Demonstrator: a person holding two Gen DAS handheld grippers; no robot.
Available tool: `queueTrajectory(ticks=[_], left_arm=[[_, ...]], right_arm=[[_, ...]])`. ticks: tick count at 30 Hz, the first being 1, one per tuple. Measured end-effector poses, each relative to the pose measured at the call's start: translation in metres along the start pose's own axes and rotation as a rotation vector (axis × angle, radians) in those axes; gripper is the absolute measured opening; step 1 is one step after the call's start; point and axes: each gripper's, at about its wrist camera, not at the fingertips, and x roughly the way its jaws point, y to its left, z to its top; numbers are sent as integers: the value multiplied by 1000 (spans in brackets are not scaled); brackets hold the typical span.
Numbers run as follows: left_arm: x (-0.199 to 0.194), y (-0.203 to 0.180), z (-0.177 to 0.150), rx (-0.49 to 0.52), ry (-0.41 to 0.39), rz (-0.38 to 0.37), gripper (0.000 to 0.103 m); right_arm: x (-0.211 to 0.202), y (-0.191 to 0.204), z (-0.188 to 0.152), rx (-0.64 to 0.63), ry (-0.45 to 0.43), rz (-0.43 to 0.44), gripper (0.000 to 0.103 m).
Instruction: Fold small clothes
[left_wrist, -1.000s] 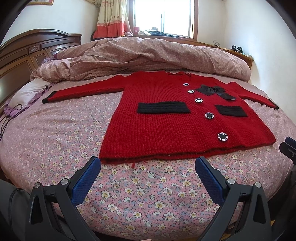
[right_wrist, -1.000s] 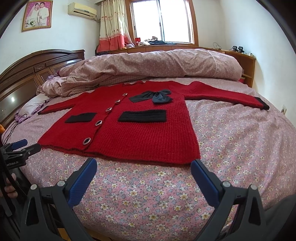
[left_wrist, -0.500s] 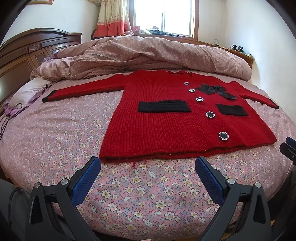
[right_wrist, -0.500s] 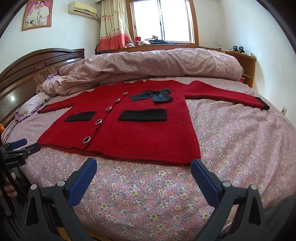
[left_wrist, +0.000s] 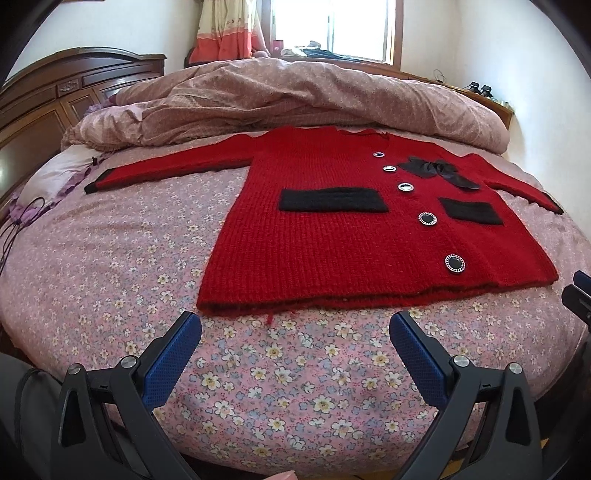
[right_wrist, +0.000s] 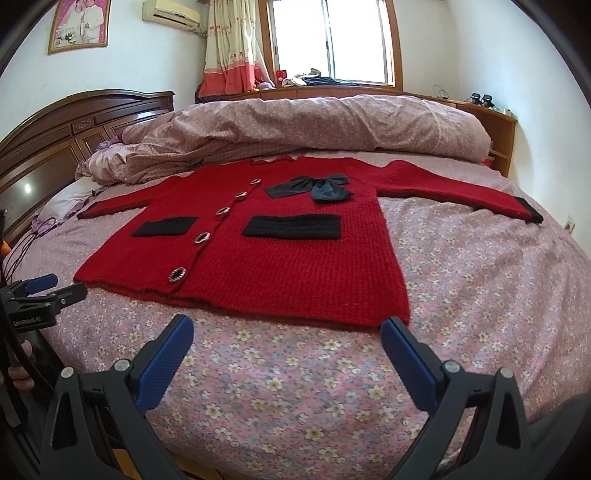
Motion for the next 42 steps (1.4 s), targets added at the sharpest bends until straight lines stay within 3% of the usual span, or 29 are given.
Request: queueTrajectory(ticks=[7,12,19,21,24,28,31,35,39,42], left_arm=[[3,40,32,-155,-20,-123,99],[23,91,63,-240,-51,-100,99],[53,182,108,-297,-67,21,99],[65,211,116,-305,-69,84,99],[84,248,126,-313,-52,181,99],[108,305,141,-389,-66,222,99],[136,343,153,-428,-32,258,99],[158,386,162,-509,-12,244,88],[174,431,156,-716,7,83,87],[185,439,151,-796,-14,59,87]], right_arm=[[3,38,21,-71,-66,108,103],[37,92,51,-134,-46,209,103],[102,202,110,-226,-49,358,103],[120,233,124,-258,-51,375,103],[151,290,150,-332,-59,316,103],[186,353,183,-347,-88,400,103],[215,393,196,-359,-100,412,103],[265,439,199,-347,-38,424,103],[295,444,190,-229,14,524,103],[320,453,185,-184,49,531,103]])
